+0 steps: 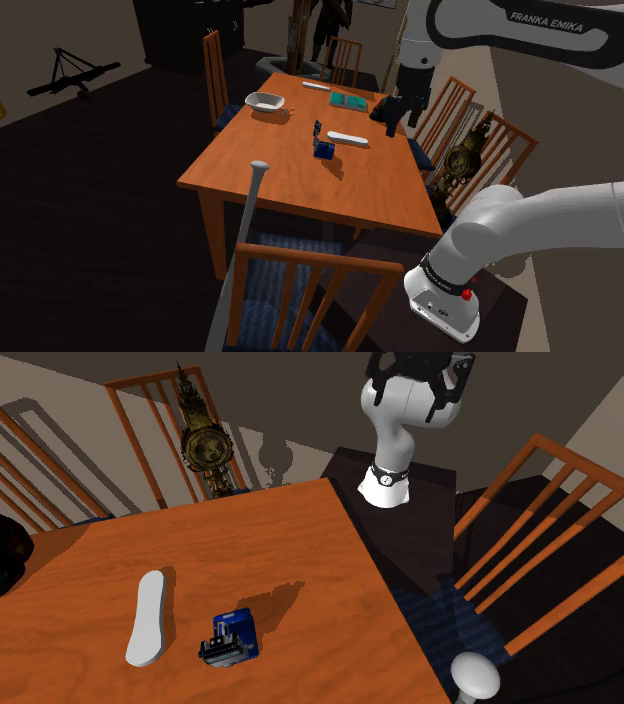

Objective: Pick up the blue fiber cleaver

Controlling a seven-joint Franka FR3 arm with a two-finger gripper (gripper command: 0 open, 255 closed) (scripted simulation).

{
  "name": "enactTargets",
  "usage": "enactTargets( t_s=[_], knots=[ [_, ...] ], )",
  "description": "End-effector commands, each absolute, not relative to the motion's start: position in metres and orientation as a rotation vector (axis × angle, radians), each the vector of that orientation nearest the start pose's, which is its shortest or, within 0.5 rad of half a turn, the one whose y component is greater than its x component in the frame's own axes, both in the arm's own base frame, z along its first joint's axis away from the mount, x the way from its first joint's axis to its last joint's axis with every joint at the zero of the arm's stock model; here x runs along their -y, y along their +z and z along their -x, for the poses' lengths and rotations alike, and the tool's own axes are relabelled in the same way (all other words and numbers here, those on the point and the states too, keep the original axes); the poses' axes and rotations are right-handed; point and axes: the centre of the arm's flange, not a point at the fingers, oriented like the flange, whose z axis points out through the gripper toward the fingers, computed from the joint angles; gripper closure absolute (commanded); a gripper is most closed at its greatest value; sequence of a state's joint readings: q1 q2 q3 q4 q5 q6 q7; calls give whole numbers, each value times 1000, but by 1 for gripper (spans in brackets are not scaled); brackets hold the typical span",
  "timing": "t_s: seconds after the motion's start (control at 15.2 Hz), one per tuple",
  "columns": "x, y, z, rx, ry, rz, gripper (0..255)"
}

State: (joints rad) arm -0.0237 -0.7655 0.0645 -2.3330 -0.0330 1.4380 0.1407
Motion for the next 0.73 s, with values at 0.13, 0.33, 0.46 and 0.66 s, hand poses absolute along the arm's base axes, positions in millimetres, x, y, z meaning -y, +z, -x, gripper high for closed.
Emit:
enactTargets(
  t_s=[0.13, 0.33, 0.46, 0.66],
  knots=[
    [-1, 573, -317, -172, 186, 3213, 0],
    [19, 557, -346, -134, 165, 3206, 0],
    [31, 546, -365, -109, 151, 3202, 0],
    [49, 531, -395, -71, 130, 3194, 0]
  ],
)
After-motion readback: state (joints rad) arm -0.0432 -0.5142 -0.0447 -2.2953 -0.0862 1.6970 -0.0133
